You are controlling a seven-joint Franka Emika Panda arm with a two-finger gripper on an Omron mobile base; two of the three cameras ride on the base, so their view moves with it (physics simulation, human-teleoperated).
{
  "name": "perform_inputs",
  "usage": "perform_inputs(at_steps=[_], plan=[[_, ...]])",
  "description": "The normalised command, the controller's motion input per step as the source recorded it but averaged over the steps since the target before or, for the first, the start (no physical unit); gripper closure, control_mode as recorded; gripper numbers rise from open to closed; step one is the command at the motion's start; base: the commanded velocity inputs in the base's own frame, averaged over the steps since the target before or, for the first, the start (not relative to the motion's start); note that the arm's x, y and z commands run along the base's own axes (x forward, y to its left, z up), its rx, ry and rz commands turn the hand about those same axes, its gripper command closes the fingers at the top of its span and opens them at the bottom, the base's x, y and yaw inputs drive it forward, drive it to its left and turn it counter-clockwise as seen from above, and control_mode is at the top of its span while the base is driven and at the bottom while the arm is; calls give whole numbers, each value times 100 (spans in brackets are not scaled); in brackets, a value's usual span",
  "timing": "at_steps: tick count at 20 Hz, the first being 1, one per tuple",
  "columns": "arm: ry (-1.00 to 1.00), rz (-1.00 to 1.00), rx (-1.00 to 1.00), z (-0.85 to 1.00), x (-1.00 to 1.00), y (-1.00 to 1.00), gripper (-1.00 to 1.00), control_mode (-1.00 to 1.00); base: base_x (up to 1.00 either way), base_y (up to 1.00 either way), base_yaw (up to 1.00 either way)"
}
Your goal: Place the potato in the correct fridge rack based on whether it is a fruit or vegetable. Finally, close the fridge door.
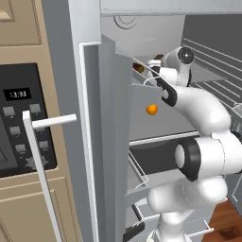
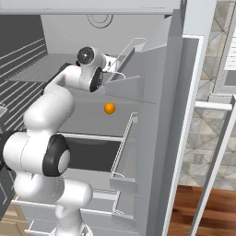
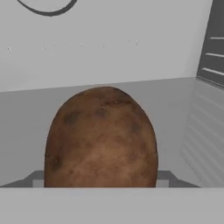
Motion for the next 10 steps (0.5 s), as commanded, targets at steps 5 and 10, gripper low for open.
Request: perform_inputs(at_steps=[5, 10], plan=[[5, 0, 0, -3, 88, 0, 100, -100, 0, 0, 0], [8, 0, 0, -38, 68, 0, 100, -100, 0, 0, 0]])
